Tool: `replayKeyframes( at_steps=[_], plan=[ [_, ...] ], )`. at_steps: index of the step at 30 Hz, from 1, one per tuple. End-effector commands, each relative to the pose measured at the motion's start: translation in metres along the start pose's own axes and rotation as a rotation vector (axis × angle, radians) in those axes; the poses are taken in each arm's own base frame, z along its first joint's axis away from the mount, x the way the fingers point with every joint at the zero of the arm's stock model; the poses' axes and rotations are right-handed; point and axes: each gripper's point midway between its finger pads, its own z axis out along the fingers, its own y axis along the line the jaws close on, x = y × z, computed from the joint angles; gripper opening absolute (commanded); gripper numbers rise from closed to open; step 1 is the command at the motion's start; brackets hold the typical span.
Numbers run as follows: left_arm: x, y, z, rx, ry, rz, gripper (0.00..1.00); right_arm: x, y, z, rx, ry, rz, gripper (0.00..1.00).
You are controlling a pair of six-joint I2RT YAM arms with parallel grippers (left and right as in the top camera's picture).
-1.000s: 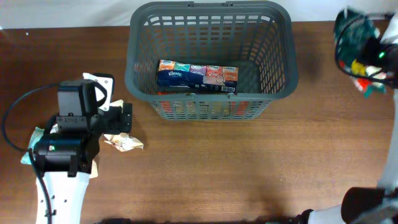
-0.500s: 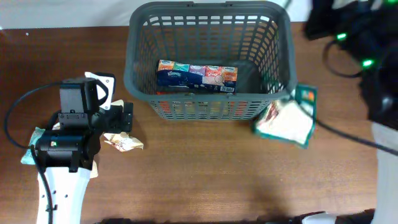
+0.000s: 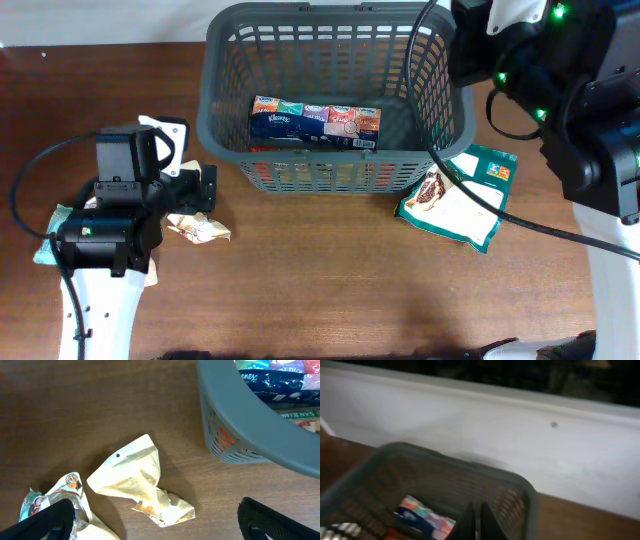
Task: Pack container
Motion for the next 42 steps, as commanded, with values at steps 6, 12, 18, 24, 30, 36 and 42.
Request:
replayKeyframes(
  at_steps=[6,12,18,24,30,36,42],
  plan=[
    [-0.003,-0.004,0.001,0.019,-0.001,0.009,0.99,0.019,-0.102,-0.023,0.525,0.074,0.049,0.04],
    [-0.002,-0.003,0.004,0.014,0.007,0.013,0.99,0.070,-0.202,-0.055,0.755,0.196,0.281,0.64],
    [0.000,-0.003,0.011,0.012,0.031,0.014,0.99,0.160,-0.279,-0.083,0.872,0.437,0.557,0.99],
    [0.002,-0.004,0.021,0.016,0.058,0.016,0.99,0.256,-0.301,-0.078,0.772,0.726,0.822,0.99],
    [0.003,-0.004,0.025,0.017,0.069,0.017,0.99,0.330,-0.274,-0.027,0.419,0.947,0.942,0.99],
    [0.003,-0.004,0.026,0.017,0.072,0.017,0.99,0.386,-0.237,0.021,0.131,1.036,0.927,0.99],
    [0.004,-0.002,0.026,0.005,0.075,0.018,0.99,0.435,-0.211,0.045,0.076,1.072,0.911,0.99]
  ],
)
